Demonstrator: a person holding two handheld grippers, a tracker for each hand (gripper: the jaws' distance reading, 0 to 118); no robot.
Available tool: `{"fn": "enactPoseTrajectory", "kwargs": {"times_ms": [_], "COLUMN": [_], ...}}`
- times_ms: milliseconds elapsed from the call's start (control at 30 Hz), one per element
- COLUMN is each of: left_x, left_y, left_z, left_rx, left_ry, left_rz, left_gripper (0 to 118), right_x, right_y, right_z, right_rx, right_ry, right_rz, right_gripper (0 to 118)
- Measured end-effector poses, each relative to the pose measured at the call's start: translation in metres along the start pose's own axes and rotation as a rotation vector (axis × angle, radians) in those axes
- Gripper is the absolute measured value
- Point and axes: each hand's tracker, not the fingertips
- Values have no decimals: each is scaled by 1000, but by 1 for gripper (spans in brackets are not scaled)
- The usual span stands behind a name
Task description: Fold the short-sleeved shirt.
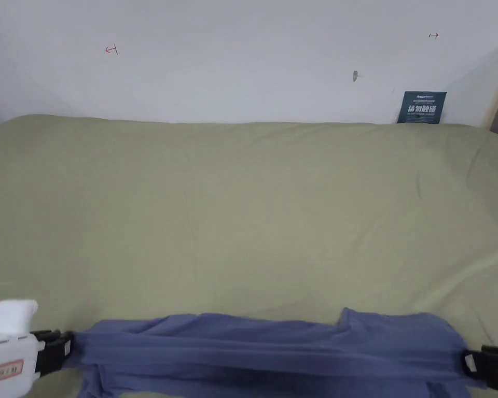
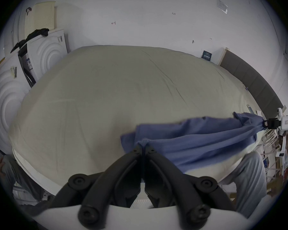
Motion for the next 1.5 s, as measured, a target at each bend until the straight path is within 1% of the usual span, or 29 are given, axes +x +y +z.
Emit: {"fn": "enactPoseTrajectory", "kwargs": {"times_ms": [100, 167, 200, 233, 267, 300, 333, 367, 400, 467, 500, 533, 600, 633, 700, 733, 767, 833, 867, 900, 933, 967, 1000, 1100, 1133, 1200, 1300, 1433, 1500], "left_x": [-3, -3, -3, -2, -2, -2, -1, 0, 1, 9, 14, 20, 34, 46, 71, 86, 101, 117, 128, 136, 145, 153, 158, 162, 160, 156, 144, 91, 60], "left_y": [-20, -27, -29, -28, -27, -26, -24, -22, -20, -11, -5, 4, 20, 30, 42, 48, 54, 58, 58, 58, 59, 55, 54, 53, 52, 50, 49, 49, 47], "left_z": [-11, -18, -20, -20, -20, -18, -15, -11, -4, 18, 25, 31, 42, 49, 61, 68, 74, 73, 73, 74, 75, 76, 76, 76, 77, 76, 82, 80, 77], "left_rx": [-23, -38, -41, -40, -43, -55, -74, -82, -72, -17, -9, 4, 11, 45, 180, 236, 297, 394, 441, 475, 502, 527, 553, 545, 557, 571, 564, 450, 358], "left_ry": [0, 11, 10, 14, 22, 31, 46, 72, 68, 70, 79, 84, 67, 71, 72, 80, 82, 103, 114, 114, 107, 118, 144, 123, 127, 155, 167, 123, 66], "left_rz": [-12, -3, 5, 10, 15, 18, 18, 14, 12, 24, 31, 42, 76, 80, 32, 14, 0, -32, -52, -61, -66, -65, -60, -68, -69, -93, -96, 14, 78], "left_gripper": [1, 1, 5, 13, 40, 74, 104, 118, 118, 118, 118, 118, 118, 118, 114, 109, 97, 78, 61, 38, 5, 0, 0, 0, 0, 0, 0, 0, 0], "right_x": [2, 3, 3, 10, 10, 10, 10, 10, 10, 6, -1, -6, -21, -39, -64, -78, -91, -120, -133, -145, -156, -164, -169, -177, -180, -182, -183, -180, -180], "right_y": [-22, -30, -32, -34, -35, -33, -31, -29, -28, -23, -19, -12, 2, 8, 19, 22, 26, 31, 31, 30, 30, 29, 26, 25, 22, 20, 17, 10, 5], "right_z": [-15, -26, -29, -36, -37, -36, -33, -28, -24, -4, 5, 12, 22, 30, 42, 49, 51, 58, 61, 60, 59, 57, 55, 51, 50, 48, 46, 43, 39], "right_rx": [-50, -75, -76, -76, -76, -73, -65, -65, -67, 41, 74, 101, 146, 176, 255, 347, 427, 531, 600, 642, 679, 708, 734, 700, 707, 725, 724, 701, 688], "right_ry": [-21, -26, -30, -26, -26, -27, -38, -49, -57, -29, -34, -34, -23, -19, 7, -1, -19, -80, -113, -137, -168, -191, -208, -154, -160, -205, -217, -228, -232], "right_rz": [22, 23, 25, 24, 24, 23, 16, 7, 3, 24, 36, 29, 49, 65, 68, 70, 83, 126, 139, 143, 152, 157, 145, 138, 138, 166, 166, 158, 156], "right_gripper": [1, 1, 1, 2, 18, 51, 87, 114, 118, 118, 118, 118, 118, 118, 116, 111, 102, 84, 63, 40, 11, 4, 4, 4, 4, 4, 4, 4, 4]}}
